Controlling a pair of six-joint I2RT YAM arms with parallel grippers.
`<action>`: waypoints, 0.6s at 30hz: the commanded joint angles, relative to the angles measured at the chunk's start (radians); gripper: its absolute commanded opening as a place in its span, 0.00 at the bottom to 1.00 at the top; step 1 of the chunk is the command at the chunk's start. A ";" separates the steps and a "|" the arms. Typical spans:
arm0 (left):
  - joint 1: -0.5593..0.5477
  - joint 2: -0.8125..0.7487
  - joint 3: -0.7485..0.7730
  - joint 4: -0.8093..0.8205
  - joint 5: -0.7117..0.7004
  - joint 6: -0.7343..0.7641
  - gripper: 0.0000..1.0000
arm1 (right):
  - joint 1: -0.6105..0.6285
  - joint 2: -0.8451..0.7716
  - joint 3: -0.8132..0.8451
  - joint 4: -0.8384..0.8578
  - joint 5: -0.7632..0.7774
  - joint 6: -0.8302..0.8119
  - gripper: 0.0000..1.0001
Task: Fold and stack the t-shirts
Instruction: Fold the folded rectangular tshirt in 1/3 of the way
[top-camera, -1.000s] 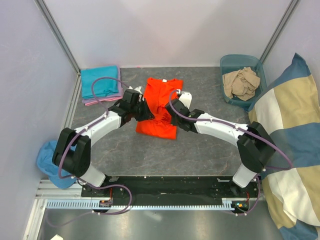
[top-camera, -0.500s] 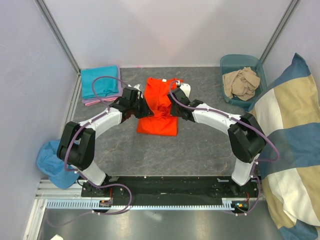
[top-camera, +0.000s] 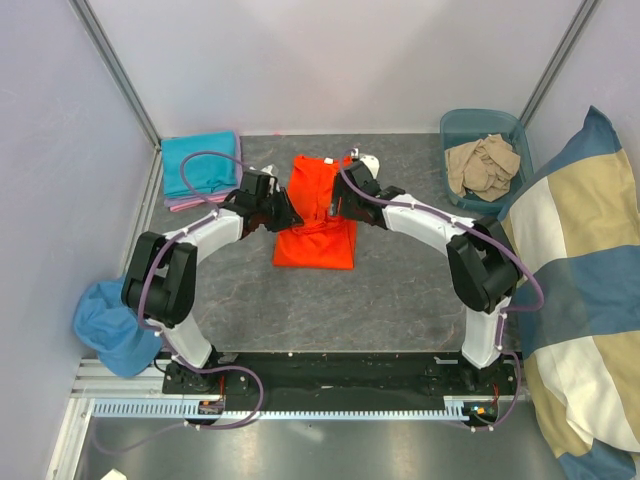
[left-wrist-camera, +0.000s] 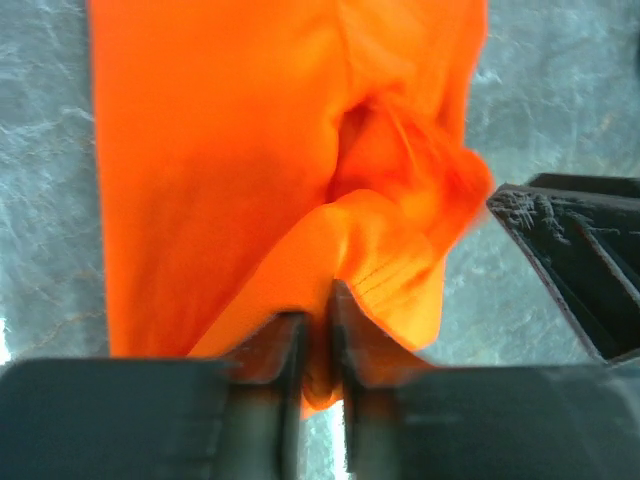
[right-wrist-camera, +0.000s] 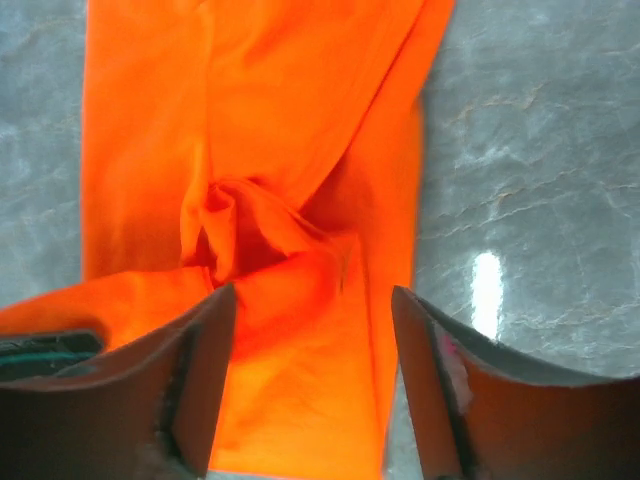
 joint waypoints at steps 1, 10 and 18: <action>0.071 0.052 0.087 0.077 0.040 -0.038 0.47 | -0.103 -0.028 0.055 0.009 -0.021 -0.041 0.82; 0.226 0.080 0.197 0.143 0.066 -0.106 0.93 | -0.148 -0.212 -0.111 0.008 -0.070 -0.079 0.88; 0.191 -0.069 -0.072 0.146 0.058 -0.116 0.95 | -0.126 -0.423 -0.400 0.055 -0.156 -0.012 0.90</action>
